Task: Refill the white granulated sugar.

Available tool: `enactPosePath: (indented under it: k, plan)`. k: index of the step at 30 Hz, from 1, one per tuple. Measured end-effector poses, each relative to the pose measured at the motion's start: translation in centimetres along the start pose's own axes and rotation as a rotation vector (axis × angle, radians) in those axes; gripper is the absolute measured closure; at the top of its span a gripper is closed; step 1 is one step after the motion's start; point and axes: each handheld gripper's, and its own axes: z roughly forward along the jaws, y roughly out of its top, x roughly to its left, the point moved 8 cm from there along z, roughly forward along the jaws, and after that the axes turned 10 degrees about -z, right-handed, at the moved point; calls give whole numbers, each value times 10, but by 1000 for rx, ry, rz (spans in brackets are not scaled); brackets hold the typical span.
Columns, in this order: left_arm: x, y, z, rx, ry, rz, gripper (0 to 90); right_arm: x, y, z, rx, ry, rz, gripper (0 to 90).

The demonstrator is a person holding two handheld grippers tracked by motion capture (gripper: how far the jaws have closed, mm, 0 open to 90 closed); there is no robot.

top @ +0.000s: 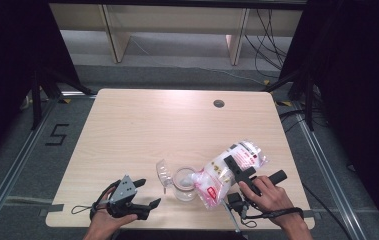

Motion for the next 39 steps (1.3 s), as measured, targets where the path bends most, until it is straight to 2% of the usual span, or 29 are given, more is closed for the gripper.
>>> enactPosePath:
  k: [14, 15, 20, 21, 23, 24, 27, 29, 30, 39]
  plan:
    - [0, 0, 1, -3, -3, 1, 178, -2, -1, -1, 2, -2, -9, 504]
    - [-2, -1, 1, -6, -2, -32, 178, -2, -1, -1, 3, -2, -11, 505]
    - [-2, -1, 1, -6, -4, -33, 179, -3, 0, -2, 0, -5, -14, 507]
    - [-2, -1, 1, -6, -4, -33, 179, -6, -1, -1, -5, -7, -50, 508]
    - [-1, -1, 1, 0, 0, -29, 179, -6, -1, -1, -3, -7, -52, 508]
    - [-1, -1, 1, 0, -1, -31, 178, -5, -1, -2, 0, -9, -28, 508]
    - [-1, -1, 1, -1, 0, -29, 179, -4, -1, -3, 5, -9, -14, 510]
    - [-2, 0, 1, -9, -5, -27, 179, -5, -1, -3, 6, -12, -18, 510]
    - [0, 0, 1, -6, -4, 1, 179, -5, -1, -3, 6, -15, -19, 511]
    - [-1, 0, 0, -7, -4, -1, 179, -6, -1, -4, 8, -21, -31, 514]
